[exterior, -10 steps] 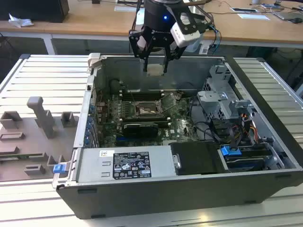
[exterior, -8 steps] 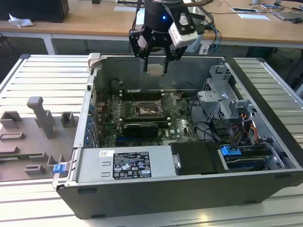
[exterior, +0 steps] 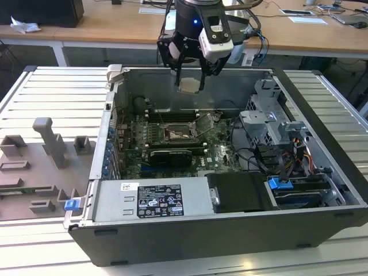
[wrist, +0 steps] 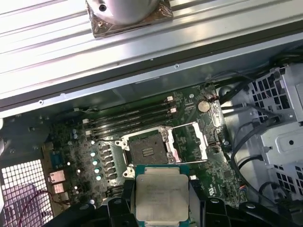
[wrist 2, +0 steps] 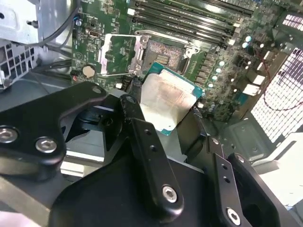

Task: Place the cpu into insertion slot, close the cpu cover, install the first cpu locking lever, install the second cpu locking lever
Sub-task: 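Place the cpu into insertion slot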

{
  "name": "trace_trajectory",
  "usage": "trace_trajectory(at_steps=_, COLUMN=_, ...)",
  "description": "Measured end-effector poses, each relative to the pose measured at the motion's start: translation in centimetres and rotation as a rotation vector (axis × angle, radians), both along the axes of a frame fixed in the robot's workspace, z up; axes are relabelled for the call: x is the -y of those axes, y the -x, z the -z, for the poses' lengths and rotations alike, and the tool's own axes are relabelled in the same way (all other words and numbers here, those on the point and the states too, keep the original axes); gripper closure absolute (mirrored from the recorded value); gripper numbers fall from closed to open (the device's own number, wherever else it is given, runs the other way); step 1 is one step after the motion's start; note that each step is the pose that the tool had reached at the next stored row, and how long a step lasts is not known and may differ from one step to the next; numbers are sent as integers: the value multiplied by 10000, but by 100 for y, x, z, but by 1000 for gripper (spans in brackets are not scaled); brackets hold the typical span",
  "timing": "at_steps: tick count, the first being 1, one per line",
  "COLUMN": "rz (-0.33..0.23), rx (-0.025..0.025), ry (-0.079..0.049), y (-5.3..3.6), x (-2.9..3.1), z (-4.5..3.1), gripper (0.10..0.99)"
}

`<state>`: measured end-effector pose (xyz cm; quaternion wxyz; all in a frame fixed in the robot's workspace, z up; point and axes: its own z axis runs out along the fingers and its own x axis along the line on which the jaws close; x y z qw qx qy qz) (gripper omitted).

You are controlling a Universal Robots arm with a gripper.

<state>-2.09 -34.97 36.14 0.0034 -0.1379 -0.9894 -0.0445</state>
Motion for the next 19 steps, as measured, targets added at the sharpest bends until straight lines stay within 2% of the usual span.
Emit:
trace_trajectory(at_steps=2, rz=186, rx=0, ry=4, y=0, x=0, z=1, gripper=545)
trace_trajectory(at_steps=4, rz=716, rx=0, ry=21, y=0, x=0, z=3, gripper=545)
trace_trajectory(at_steps=7, rz=1089, rx=0, ry=36, y=0, x=0, z=4, gripper=545)
trace_trajectory(at_steps=9, rz=1550, rx=-1, ry=41, y=0, x=0, z=6, gripper=545)
trace_trajectory(at_steps=13, rz=2032, rx=-2, ry=41, y=0, x=-1, z=17, gripper=545)
trace_trajectory(at_steps=15, rz=2428, rx=-3, ry=42, y=3, x=-1, z=74, gripper=545)
trace_trajectory(at_steps=18, rz=2681, rx=-3, ry=40, y=6, x=-2, z=135, gripper=545)
trace_trajectory(at_steps=19, rz=3115, rx=-4, ry=41, y=7, x=-2, z=162, gripper=545)
